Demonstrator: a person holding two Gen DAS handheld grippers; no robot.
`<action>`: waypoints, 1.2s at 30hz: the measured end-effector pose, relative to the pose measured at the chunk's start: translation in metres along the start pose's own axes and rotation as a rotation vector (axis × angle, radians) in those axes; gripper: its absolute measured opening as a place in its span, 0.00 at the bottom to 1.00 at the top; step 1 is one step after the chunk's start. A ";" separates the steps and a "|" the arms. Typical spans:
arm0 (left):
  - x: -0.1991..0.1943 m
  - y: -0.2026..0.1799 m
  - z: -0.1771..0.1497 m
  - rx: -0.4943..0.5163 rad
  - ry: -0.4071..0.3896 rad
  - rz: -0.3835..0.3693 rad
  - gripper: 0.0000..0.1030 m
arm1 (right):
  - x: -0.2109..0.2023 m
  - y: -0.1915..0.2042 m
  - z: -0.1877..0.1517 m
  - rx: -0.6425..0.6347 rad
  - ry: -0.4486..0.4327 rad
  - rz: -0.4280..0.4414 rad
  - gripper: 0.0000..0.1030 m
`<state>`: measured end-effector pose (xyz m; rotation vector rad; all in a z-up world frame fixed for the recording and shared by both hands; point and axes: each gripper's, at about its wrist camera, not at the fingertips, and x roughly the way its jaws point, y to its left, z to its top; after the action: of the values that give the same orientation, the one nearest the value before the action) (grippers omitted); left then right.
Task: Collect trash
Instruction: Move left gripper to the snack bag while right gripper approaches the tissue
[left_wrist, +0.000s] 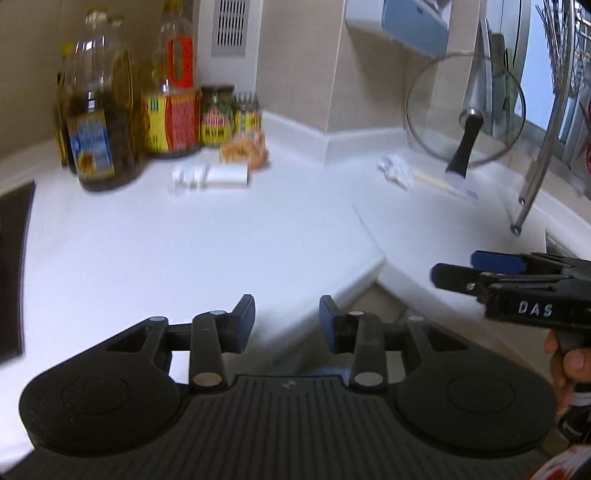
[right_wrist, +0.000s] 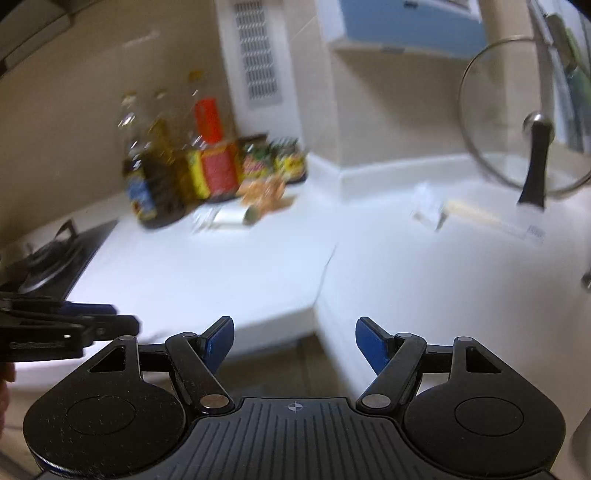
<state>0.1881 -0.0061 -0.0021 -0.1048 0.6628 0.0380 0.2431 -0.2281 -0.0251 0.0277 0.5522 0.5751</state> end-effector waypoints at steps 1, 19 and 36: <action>0.002 0.001 0.006 0.005 -0.003 -0.002 0.37 | 0.001 -0.003 0.007 0.002 -0.006 -0.015 0.71; 0.080 -0.006 0.088 0.081 -0.056 0.060 0.70 | 0.045 -0.093 0.073 0.045 -0.022 -0.153 0.71; 0.199 0.018 0.162 0.215 -0.014 0.204 0.70 | 0.181 -0.164 0.117 0.054 0.068 -0.113 0.70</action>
<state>0.4426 0.0294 0.0009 0.1707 0.6578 0.1631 0.5118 -0.2563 -0.0426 0.0284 0.6312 0.4517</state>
